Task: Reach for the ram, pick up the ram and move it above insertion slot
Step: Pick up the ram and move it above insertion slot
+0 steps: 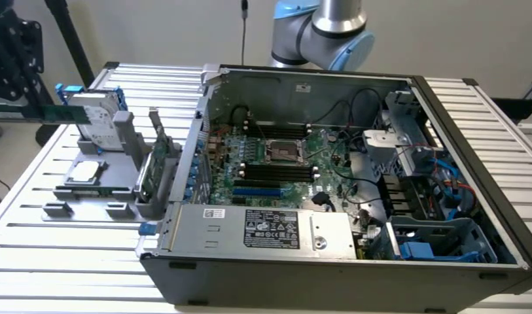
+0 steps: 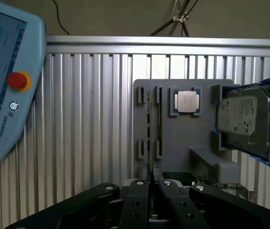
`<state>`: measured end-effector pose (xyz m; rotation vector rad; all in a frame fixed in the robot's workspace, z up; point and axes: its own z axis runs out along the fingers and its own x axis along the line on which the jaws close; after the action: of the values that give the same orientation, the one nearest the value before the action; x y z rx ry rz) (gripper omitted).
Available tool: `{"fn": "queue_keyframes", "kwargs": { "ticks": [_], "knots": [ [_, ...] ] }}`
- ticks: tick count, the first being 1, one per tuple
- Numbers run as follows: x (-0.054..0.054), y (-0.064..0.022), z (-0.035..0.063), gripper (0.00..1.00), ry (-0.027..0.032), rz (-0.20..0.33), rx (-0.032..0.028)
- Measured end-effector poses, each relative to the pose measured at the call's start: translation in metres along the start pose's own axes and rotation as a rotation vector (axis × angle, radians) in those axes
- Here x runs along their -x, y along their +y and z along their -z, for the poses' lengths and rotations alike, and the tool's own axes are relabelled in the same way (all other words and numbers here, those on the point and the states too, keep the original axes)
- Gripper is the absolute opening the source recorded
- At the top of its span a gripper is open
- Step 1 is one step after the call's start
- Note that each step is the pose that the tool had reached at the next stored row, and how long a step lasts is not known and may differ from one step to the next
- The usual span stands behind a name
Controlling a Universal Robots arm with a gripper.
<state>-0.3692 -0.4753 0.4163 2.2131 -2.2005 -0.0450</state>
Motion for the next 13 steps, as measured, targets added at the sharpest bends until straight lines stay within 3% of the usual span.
{"fn": "queue_keyframes", "kwargs": {
  "ticks": [5, 13],
  "knots": [
    [0.000, 0.0003, 0.0222, 0.14, 0.0003, 0.000, 0.0003],
    [0.001, 0.0002, 0.0224, 0.14, 0.0000, 0.000, 0.0001]
  ]
}}
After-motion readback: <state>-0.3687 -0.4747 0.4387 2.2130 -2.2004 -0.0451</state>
